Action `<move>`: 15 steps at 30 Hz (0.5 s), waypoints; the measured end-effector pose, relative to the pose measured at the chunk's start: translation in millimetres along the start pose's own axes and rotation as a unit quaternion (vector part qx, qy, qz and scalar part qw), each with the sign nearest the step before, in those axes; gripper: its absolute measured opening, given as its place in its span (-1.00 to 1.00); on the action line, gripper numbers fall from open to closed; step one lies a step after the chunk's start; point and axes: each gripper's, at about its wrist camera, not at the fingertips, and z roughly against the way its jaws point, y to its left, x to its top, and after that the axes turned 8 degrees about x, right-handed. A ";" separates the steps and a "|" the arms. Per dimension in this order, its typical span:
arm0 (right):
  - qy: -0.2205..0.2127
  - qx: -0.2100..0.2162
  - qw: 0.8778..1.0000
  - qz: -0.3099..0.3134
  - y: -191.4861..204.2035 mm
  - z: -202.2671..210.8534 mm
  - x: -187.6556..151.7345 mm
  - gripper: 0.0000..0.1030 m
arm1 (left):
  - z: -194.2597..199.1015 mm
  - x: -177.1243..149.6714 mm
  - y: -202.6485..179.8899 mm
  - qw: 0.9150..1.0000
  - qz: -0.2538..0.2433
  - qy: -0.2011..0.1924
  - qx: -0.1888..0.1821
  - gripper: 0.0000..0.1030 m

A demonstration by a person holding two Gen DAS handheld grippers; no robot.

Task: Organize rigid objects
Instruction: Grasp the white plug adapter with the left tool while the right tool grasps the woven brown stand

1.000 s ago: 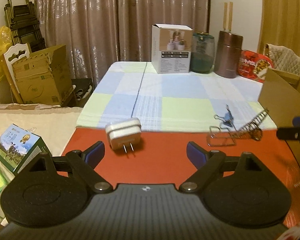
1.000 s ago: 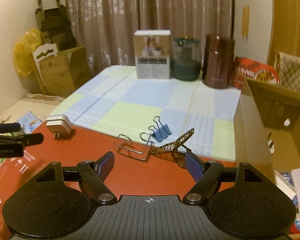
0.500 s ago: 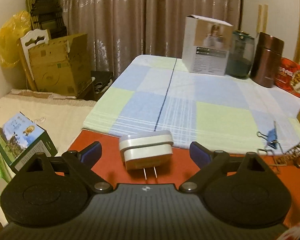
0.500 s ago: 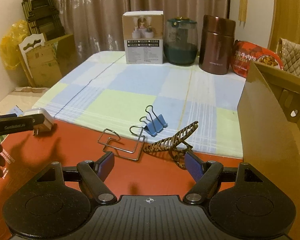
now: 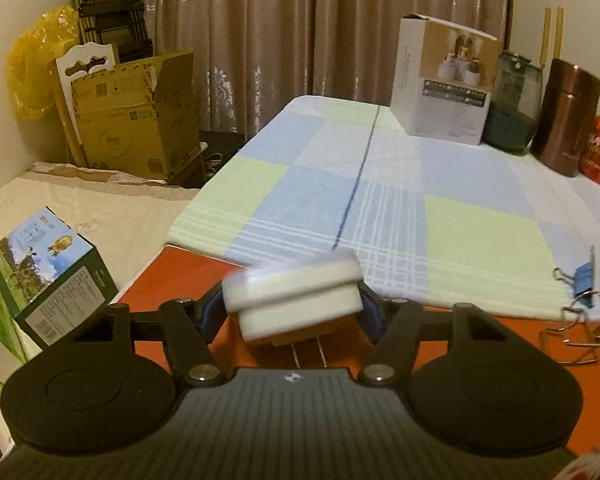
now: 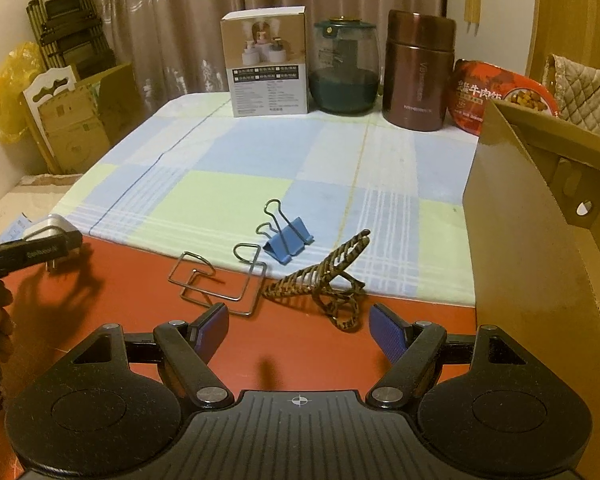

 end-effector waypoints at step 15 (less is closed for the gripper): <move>-0.034 0.004 0.999 -0.012 -6.0 0.2 3.1 0.44 | 107.7 14.7 -38.5 0.989 -0.051 -0.022 -0.134 0.18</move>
